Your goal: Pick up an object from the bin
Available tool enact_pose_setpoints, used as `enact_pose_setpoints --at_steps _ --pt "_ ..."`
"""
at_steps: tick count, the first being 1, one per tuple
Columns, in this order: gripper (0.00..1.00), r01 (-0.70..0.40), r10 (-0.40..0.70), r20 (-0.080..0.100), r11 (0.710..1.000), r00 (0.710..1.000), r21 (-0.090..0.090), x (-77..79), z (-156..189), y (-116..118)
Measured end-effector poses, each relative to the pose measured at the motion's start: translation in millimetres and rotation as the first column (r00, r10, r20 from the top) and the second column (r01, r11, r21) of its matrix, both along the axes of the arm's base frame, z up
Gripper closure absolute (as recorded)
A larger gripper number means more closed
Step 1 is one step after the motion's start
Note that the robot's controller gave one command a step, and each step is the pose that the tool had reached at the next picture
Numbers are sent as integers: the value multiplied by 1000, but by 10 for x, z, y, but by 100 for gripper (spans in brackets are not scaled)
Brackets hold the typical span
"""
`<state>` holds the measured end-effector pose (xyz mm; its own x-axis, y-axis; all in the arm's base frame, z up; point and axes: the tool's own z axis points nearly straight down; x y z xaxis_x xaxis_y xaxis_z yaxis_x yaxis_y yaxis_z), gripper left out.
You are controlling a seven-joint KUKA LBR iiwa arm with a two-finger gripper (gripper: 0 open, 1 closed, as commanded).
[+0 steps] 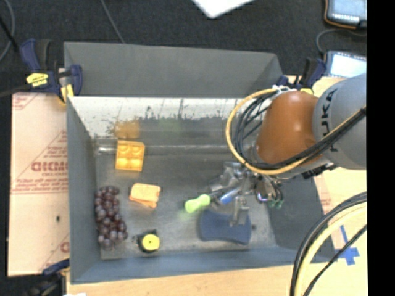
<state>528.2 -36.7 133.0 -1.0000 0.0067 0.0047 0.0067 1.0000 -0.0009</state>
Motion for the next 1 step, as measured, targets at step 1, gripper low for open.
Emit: enact_pose_setpoints --at_steps 1 --pt "0 -1 1 6 1000 1000 -1 13 37 -1"
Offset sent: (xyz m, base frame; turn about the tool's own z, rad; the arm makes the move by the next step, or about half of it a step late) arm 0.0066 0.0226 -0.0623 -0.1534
